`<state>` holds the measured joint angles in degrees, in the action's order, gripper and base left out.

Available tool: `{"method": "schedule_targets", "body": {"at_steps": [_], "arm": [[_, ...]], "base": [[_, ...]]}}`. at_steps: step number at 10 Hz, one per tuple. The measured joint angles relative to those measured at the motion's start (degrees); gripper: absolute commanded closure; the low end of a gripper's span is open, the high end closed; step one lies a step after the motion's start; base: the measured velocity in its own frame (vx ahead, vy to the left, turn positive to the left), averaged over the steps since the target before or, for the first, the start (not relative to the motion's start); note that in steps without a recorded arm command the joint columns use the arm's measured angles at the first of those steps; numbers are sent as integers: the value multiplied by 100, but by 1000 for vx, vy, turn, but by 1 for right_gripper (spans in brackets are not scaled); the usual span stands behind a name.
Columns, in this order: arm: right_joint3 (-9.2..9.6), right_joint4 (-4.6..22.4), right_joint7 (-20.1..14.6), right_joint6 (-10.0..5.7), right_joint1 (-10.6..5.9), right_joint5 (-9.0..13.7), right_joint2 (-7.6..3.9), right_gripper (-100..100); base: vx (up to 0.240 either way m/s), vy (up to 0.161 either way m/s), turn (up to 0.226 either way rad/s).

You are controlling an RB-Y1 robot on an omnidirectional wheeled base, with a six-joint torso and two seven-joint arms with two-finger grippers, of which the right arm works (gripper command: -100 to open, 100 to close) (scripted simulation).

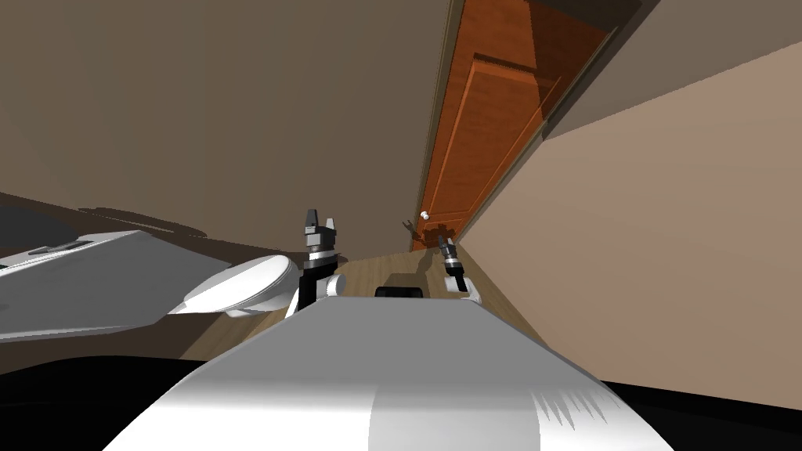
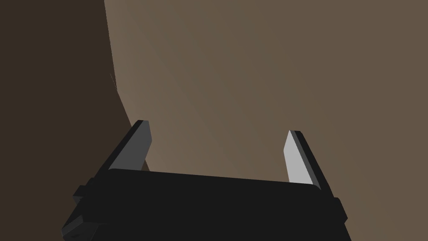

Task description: Pull the door open

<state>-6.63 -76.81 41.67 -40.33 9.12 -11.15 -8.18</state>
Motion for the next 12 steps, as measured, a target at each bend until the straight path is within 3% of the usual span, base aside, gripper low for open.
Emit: {"method": "schedule_targets", "body": {"at_steps": [2, 4, 12], "arm": [[-18, 213, 160, -66, -42, -96, -26, -100], [-60, 602, 341, -186, -210, -185, -50, -100], [-155, 1658, 997, -504, -560, -548, -100, -100]], "base": [[101, -30, 17], [95, -19, 21], [97, -32, 18]]}}
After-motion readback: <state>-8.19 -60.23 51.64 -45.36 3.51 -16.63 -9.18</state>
